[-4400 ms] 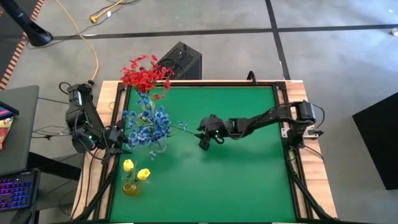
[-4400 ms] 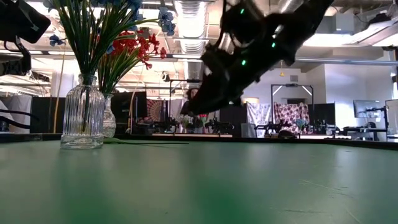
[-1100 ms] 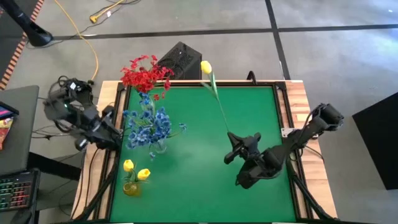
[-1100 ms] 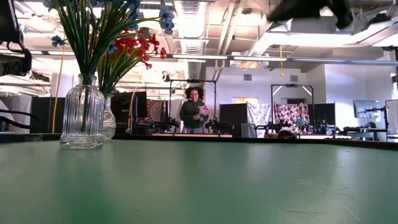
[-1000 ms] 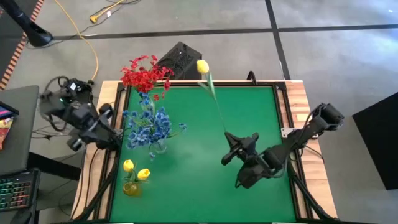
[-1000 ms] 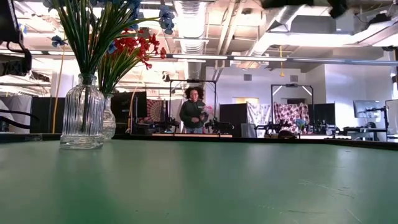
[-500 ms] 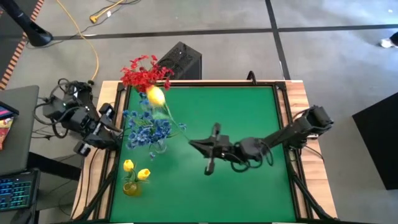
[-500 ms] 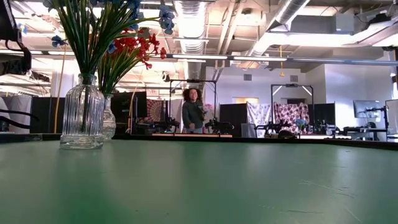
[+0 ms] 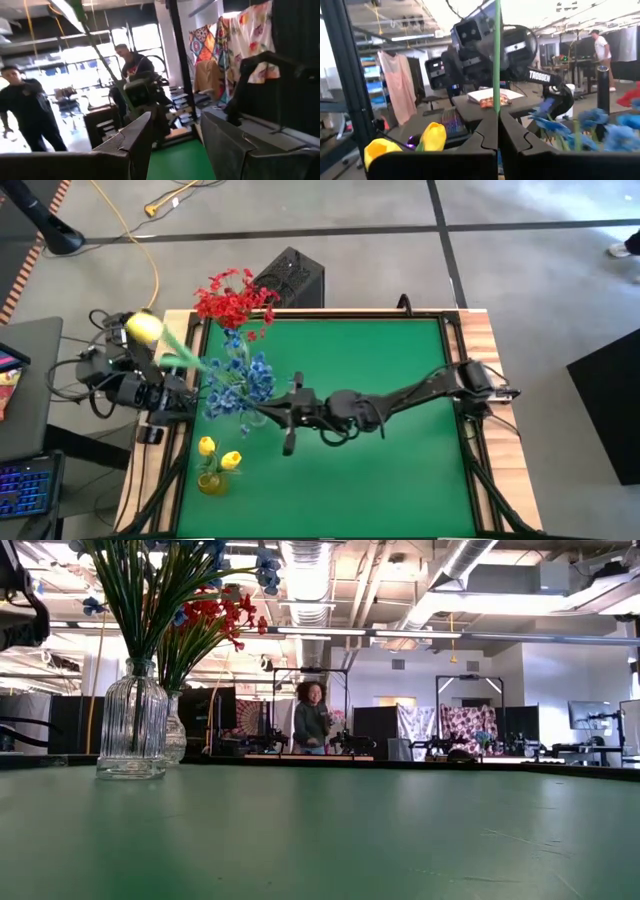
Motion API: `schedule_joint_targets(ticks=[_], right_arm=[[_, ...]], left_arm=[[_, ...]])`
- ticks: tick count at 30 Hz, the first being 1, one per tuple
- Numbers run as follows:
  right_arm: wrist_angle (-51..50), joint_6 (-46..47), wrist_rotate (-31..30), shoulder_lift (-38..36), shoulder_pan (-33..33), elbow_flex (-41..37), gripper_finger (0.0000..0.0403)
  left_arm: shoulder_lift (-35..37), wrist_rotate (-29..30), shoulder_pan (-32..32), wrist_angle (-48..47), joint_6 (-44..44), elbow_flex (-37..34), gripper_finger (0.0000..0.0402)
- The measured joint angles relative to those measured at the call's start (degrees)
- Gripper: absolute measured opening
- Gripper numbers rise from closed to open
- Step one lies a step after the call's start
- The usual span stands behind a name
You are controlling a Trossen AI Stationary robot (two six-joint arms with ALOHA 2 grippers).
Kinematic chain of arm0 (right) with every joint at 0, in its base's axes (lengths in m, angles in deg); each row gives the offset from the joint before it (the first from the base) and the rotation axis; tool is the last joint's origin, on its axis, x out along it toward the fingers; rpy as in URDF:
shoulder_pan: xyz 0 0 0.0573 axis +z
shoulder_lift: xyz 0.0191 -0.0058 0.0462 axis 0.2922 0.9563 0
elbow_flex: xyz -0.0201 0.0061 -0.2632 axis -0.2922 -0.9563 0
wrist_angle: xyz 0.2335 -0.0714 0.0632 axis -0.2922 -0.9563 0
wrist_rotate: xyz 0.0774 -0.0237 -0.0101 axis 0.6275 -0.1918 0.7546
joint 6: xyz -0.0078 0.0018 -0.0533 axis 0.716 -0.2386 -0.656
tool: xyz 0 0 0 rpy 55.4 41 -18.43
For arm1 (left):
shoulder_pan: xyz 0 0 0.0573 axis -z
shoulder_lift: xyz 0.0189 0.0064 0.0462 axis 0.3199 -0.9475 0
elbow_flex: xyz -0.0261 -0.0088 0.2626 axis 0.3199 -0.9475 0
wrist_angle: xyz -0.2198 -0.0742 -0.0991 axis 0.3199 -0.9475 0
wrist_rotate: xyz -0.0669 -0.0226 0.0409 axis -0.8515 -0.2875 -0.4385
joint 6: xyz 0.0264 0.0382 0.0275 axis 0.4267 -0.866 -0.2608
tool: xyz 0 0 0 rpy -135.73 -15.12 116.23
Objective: Sort flowers into vase by color
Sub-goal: Put the yellow flower into the yellow vase
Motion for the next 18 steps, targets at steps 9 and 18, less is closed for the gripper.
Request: schedule_joint_targets(ticks=[9, 18], right_arm=[[-11.6, -0.79, 1.36, 3.13, -0.23, 10.44, 0.0024], [-13.2, -0.53, 1.36, 3.03, -0.51, 10.42, 0.0024]], left_arm=[[-2.52, 5.94, -5.87, 8.95, -1.85, 0.07, 0.0158], [-2.5, -0.47, -12.89, 12.15, -0.71, 0.13, 0.0158]])
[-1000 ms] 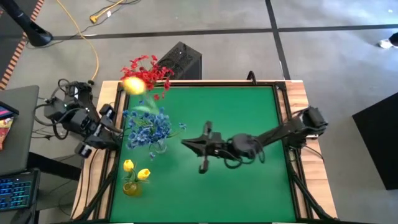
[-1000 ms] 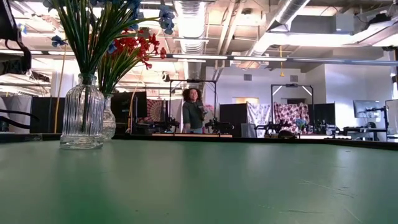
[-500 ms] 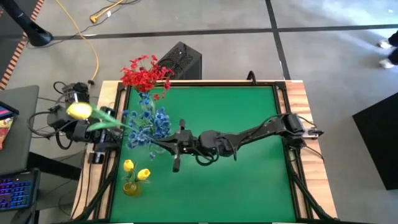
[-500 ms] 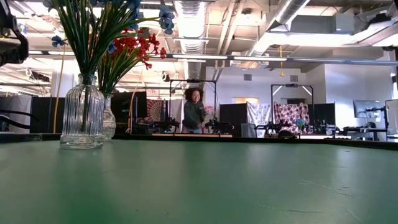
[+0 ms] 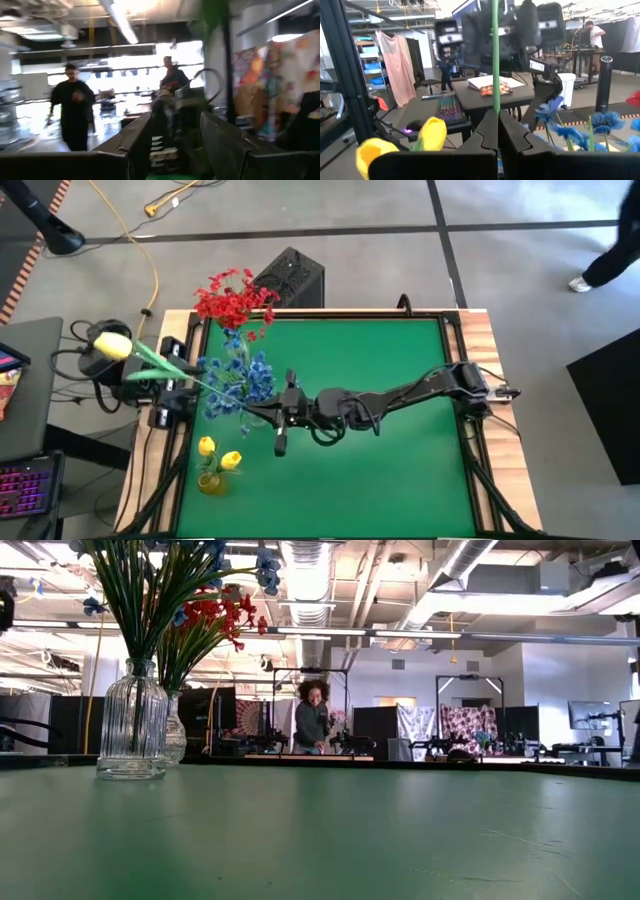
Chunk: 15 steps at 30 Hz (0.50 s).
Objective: Sort flowers into vase by color
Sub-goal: Put the yellow flower into the yellow vase
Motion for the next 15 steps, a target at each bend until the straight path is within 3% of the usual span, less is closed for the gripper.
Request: schedule_joint_targets(ticks=[6, 15], right_arm=[[-0.42, 0.03, -0.01, 0.0, -0.61, -0.02, 0.0024], [-2.98, 0.07, -0.04, 0.0, -0.9, -0.02, 0.0024]], left_arm=[[-0.09, -8.74, -3.91, -0.08, 4.13, 0.0, 0.0158], [-0.81, -11.77, -7.9, 1.25, 3.94, 0.0, 0.0158]])
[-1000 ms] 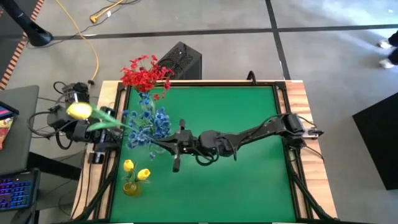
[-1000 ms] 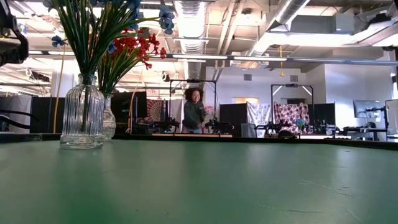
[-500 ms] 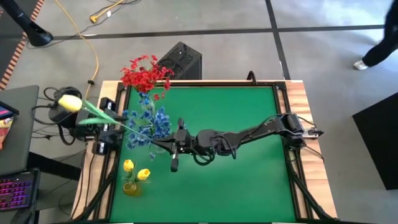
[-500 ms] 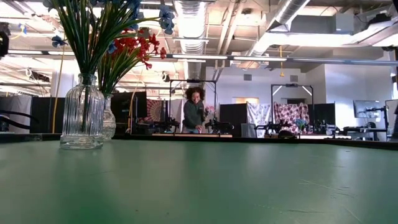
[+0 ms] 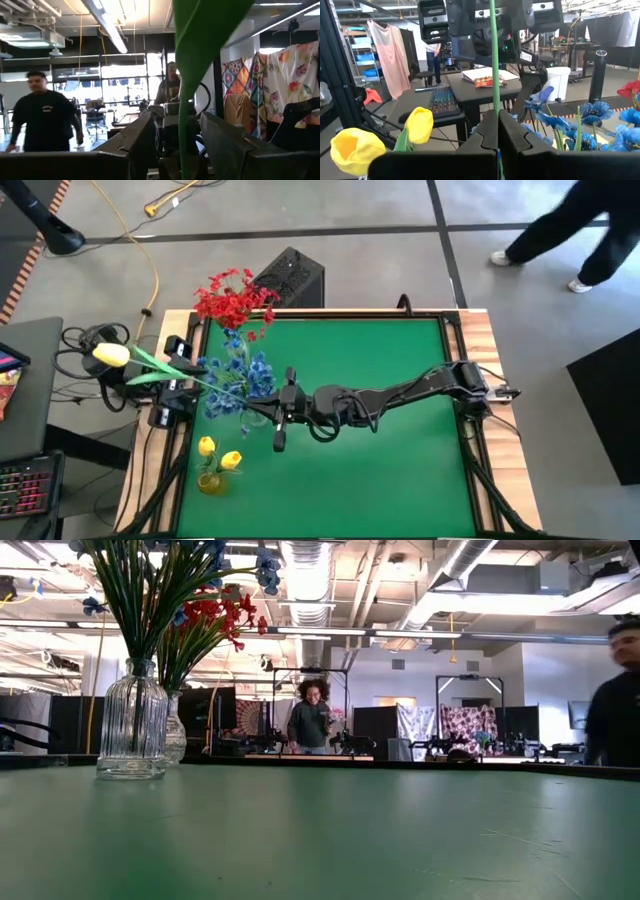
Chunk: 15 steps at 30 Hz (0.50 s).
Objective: Sort flowers into vase by color
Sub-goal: Put the yellow flower into the yellow vase
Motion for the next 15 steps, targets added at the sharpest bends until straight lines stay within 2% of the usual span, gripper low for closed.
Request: schedule_joint_targets(ticks=[6, 15], right_arm=[[0.15, -0.02, -0.02, 0.0, -0.02, 0.0, 0.0024], [0.72, -0.32, -0.07, 0.0, -0.02, 0.0, 0.0024]], left_arm=[[0.0, -0.48, -1.45, -0.81, 1.82, 0.0, 0.0141], [0.0, -1.25, -1.49, -0.68, 1.81, 0.0, 0.005]])
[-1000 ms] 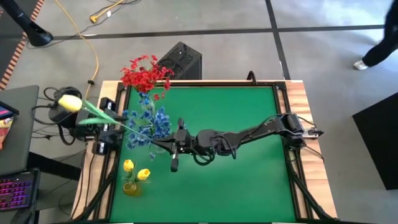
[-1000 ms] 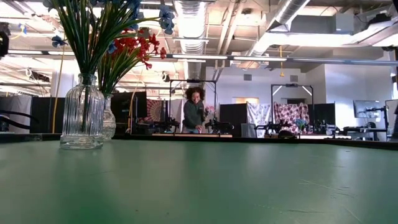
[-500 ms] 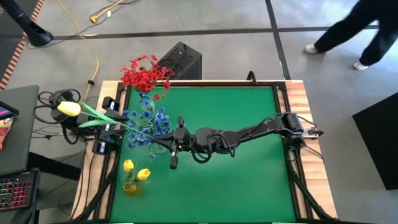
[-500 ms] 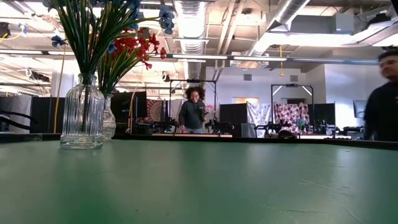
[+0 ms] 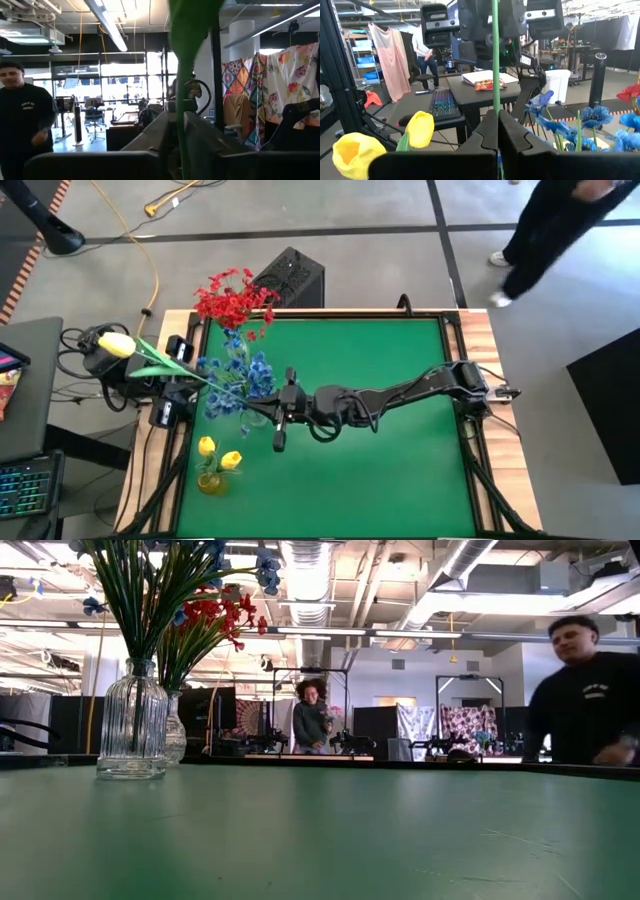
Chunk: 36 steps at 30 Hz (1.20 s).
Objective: Sort flowers into vase by color
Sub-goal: Put the yellow flower into the yellow vase
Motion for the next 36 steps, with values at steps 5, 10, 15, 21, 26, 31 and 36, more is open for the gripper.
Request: schedule_joint_targets(ticks=[5, 10, 15, 21, 26, 31, 36], right_arm=[[1.3, -0.18, -0.01, 0.0, 0.0, 0.0, 0.0024], [1.09, -0.18, -0.02, 0.0, 0.0, 0.0, 0.0028], [1.11, -0.18, -0.02, 0.0, 0.0, 0.0, 0.0054], [1.66, -1.89, -0.02, 0.0, 0.17, 0.0, 0.0114], [-0.37, -2.12, -0.02, -0.3, 0.39, -0.02, 0.0201], [-5.69, -2.16, -0.02, -1.67, 1.05, -0.02, 0.0274], [-12.14, -2.32, -0.06, -3.31, 2.53, -0.02, 0.0297]], left_arm=[[0.02, -0.13, 0.0, 0.04, -0.27, 0.0, 0.0006], [0.0, -0.16, 0.0, 0.02, -0.73, 0.0, 0.0002], [0.02, -0.84, 0.0, -0.13, -0.03, 0.0, 0.0], [0.04, -1.68, 0.02, -3.96, 2.23, 0.92, 0.0], [0.02, -2.36, 0.02, -12.12, 5.4, 5.16, 0.0], [0.06, -10.63, 0.02, -25.52, 13.15, 13.2, 0.0], [0.07, -26.43, 0.02, -35.52, 17.57, 18.38, 0.0]])
